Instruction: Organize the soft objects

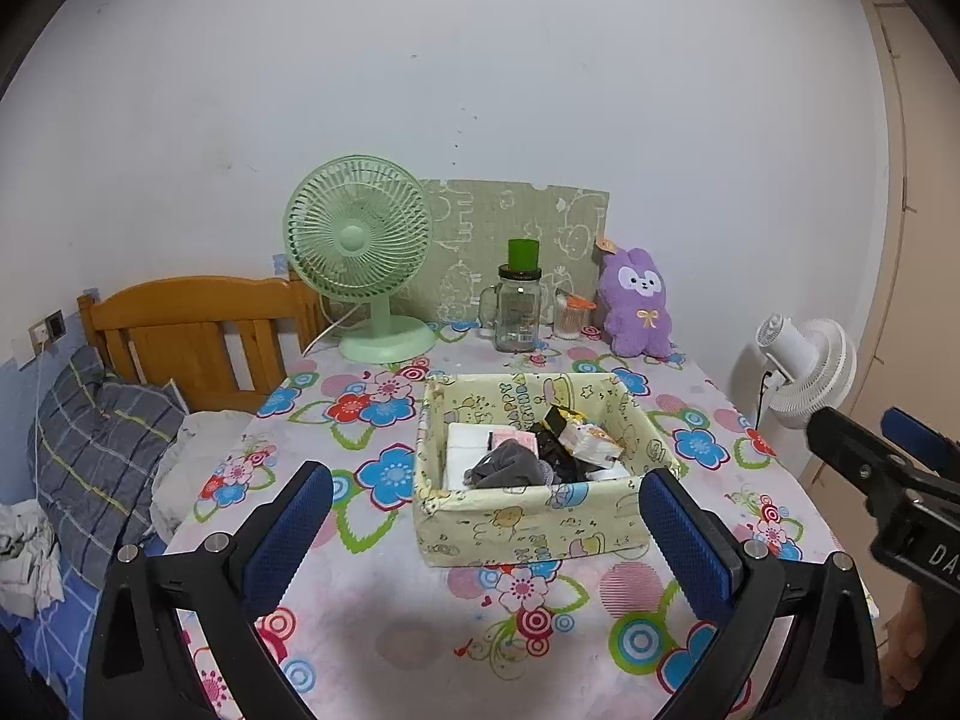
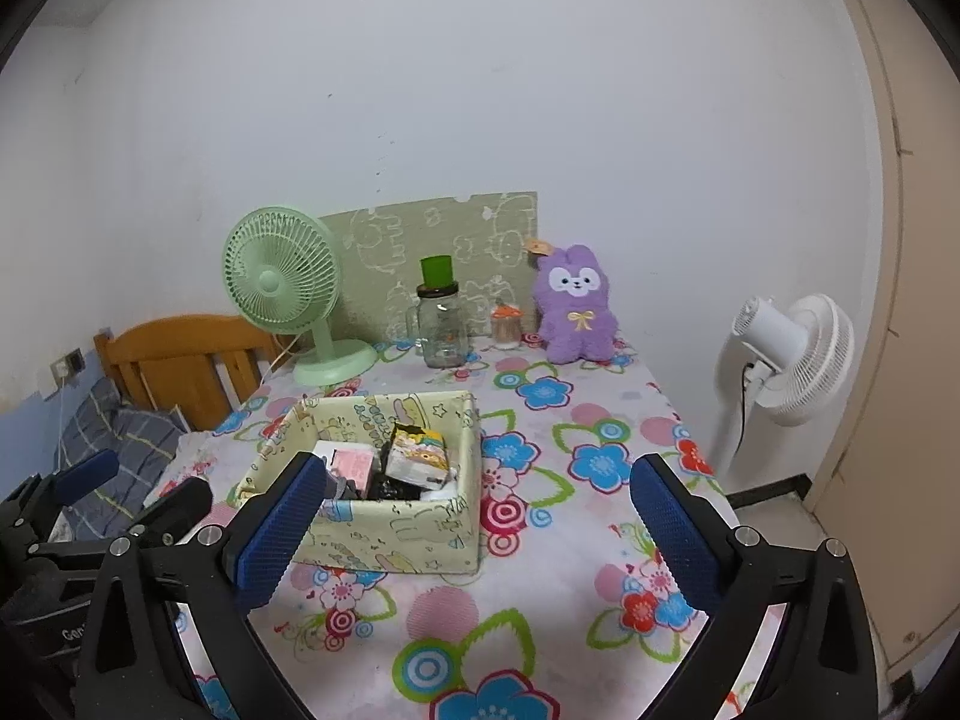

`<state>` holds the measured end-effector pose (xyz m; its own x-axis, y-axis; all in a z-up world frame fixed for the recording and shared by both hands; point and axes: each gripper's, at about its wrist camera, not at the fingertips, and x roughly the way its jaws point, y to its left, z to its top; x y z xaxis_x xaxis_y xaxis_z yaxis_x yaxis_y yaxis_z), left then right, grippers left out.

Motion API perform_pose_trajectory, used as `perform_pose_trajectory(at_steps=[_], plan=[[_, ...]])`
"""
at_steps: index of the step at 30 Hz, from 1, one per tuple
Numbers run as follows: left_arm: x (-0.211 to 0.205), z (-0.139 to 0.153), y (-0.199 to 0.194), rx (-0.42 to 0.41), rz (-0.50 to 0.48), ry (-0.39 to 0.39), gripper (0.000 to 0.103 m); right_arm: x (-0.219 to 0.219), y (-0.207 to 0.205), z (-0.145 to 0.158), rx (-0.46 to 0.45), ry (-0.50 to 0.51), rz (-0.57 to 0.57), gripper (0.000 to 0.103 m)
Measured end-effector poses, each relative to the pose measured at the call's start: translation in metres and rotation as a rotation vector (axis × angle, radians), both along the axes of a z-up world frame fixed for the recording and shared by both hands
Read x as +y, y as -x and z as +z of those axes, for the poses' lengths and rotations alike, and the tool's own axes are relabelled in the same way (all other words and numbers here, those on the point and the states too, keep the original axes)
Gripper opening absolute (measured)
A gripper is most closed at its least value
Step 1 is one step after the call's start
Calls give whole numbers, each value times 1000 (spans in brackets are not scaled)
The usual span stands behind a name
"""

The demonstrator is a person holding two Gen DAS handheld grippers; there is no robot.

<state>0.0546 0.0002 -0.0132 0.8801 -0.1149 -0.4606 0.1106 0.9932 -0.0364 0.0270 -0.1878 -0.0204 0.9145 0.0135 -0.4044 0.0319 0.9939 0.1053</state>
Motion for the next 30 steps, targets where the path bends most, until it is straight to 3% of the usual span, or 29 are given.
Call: perform_pose_trajectory(at_steps=[7, 30], plan=[[9, -2, 11, 3, 29, 1, 103, -5, 20, -3, -12, 22, -80, 103], [7, 6, 23, -37, 19, 4, 103, 2, 24, -1, -19, 32, -39, 103]])
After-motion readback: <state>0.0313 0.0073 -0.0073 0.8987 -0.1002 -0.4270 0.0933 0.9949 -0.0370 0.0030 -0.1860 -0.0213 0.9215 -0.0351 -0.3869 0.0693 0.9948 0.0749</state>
